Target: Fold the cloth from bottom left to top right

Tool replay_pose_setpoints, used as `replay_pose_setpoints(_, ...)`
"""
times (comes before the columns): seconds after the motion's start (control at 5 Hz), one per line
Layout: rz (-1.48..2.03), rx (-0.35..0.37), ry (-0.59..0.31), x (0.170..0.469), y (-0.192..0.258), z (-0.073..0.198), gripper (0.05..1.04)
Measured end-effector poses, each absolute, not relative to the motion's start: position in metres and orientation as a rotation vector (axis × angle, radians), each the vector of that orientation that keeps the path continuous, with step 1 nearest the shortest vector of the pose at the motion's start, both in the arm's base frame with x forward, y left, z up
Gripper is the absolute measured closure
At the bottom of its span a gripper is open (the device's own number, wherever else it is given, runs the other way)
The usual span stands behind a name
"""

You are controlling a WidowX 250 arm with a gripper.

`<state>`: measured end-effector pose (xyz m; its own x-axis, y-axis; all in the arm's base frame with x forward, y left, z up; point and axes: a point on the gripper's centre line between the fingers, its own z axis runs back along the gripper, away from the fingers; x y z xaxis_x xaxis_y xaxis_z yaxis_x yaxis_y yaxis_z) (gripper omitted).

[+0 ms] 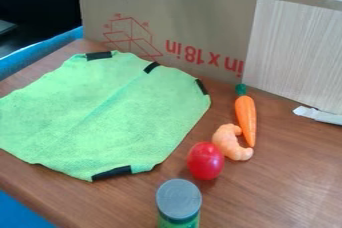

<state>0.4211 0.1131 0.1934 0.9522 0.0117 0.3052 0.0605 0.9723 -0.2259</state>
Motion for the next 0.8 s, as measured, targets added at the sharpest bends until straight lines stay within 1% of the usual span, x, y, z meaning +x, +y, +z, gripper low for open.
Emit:
replay_pose_setpoints(0.2,-0.021,-0.257,-0.27,0.422,0.113,0.176,0.084)
replay_pose_setpoints(0.4,-0.001,-0.304,-0.272,0.41,0.138,0.169,0.083)
replay_pose_setpoints(0.6,0.075,-0.337,-0.266,0.38,0.182,0.149,0.083)
replay_pose_setpoints(0.8,0.073,-0.295,-0.312,0.355,0.198,0.155,0.083)
